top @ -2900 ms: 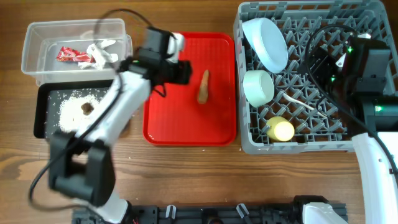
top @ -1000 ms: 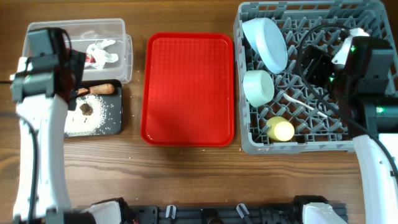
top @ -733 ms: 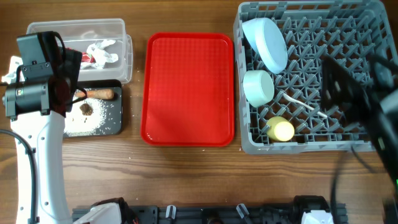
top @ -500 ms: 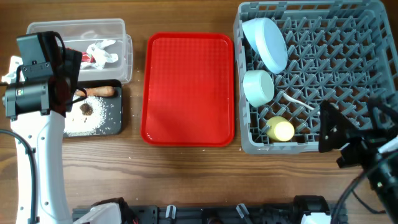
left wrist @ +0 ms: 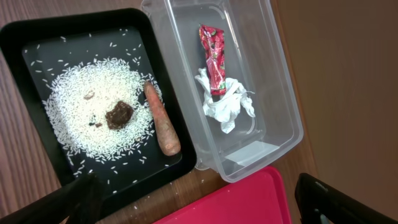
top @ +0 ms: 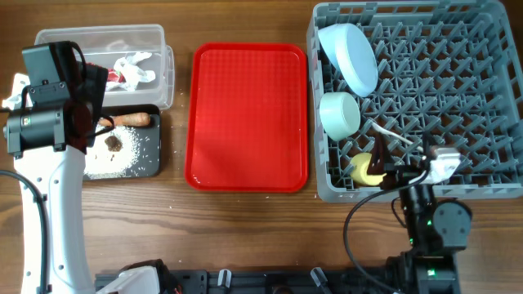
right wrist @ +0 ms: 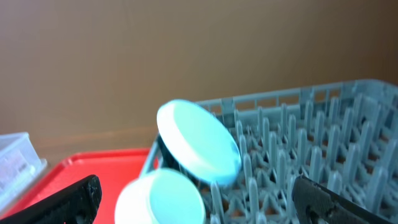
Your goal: Sort waste into correct bins and load items into the dishwasher rack
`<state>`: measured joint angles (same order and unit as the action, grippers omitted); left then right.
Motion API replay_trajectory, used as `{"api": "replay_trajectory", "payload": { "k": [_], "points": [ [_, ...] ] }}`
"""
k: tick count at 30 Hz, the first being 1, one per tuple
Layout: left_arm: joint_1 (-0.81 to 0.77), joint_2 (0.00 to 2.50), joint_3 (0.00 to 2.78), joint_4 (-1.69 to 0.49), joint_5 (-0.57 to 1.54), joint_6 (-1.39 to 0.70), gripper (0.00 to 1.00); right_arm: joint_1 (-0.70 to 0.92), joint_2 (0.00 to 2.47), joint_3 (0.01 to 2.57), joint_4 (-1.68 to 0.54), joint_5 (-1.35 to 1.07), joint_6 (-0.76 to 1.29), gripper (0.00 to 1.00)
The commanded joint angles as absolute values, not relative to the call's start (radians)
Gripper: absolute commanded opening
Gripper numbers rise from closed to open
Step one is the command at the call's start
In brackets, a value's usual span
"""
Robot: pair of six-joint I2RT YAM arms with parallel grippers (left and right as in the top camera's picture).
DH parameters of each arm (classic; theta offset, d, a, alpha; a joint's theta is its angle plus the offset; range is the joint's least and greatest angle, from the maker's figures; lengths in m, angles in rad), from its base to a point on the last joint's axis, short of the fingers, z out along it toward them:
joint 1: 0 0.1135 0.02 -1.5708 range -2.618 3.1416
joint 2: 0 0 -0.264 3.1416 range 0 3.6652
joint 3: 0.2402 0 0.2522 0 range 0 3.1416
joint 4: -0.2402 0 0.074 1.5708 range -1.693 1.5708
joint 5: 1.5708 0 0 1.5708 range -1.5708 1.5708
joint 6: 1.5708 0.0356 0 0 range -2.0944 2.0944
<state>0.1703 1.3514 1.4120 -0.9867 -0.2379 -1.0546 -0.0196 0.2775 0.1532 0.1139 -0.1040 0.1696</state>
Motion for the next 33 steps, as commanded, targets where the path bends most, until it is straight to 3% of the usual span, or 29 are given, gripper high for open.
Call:
{"api": "replay_trajectory", "payload": {
  "k": [1, 7, 26, 28, 31, 33],
  "points": [
    [0.169, 1.343, 1.413, -0.985, -0.24, -1.039, 1.0, -0.021, 0.149, 0.065, 0.129, -0.079, 0.157, 1.0],
    [0.169, 1.343, 1.413, -0.986, -0.24, -1.039, 1.0, -0.02, 0.003, 0.005, 0.024, -0.098, 0.244, 1.0],
    [0.17, 1.326, 1.394, -1.013, -0.28, -1.007, 1.0, -0.02, 0.021, 0.005, 0.006, -0.098, 0.295, 1.0],
    [0.152, 1.253, 1.303, -0.879, -0.234, -0.879, 1.0, -0.02, 0.021, 0.005, 0.006, -0.098, 0.295, 1.0],
    [0.075, 1.076, 1.021, -0.482, -0.117, -0.497, 1.0, -0.02, 0.021, 0.005, 0.006, -0.098, 0.296, 1.0],
    [0.035, 0.839, 0.667, -0.172, 0.054, -0.198, 1.0, -0.02, 0.021, 0.005, 0.006, -0.098, 0.295, 1.0]
  ]
}}
